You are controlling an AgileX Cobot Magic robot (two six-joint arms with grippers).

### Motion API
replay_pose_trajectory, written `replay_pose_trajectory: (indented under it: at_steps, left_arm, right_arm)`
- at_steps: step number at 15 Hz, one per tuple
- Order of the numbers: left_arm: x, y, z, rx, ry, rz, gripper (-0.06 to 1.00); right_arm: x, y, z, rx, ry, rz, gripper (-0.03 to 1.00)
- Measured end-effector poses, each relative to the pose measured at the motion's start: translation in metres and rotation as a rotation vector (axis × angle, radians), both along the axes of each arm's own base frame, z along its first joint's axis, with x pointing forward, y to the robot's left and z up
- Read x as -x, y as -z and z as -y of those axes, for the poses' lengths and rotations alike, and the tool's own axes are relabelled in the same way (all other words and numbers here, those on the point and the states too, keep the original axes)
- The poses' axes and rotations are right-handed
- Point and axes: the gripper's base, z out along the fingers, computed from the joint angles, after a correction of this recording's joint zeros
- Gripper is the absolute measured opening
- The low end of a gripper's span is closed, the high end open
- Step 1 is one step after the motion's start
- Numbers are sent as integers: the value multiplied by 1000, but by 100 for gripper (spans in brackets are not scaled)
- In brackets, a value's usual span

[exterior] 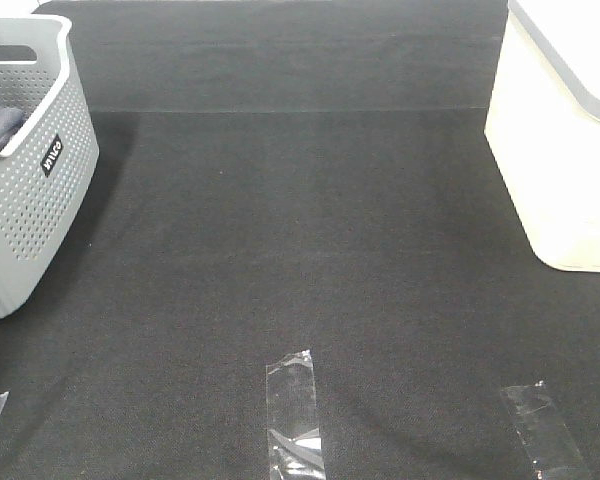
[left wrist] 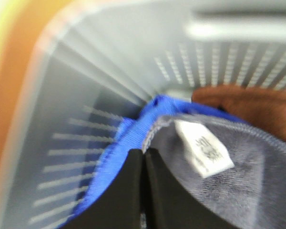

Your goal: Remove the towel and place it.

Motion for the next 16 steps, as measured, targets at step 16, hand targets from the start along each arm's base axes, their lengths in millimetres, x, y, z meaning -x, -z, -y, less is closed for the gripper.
replay_pose_trajectory:
  at_steps: [16]
  left_arm:
    - [165, -268, 204, 144, 752, 520, 0]
  right_arm:
    - [0, 0, 0, 0, 0, 0, 62]
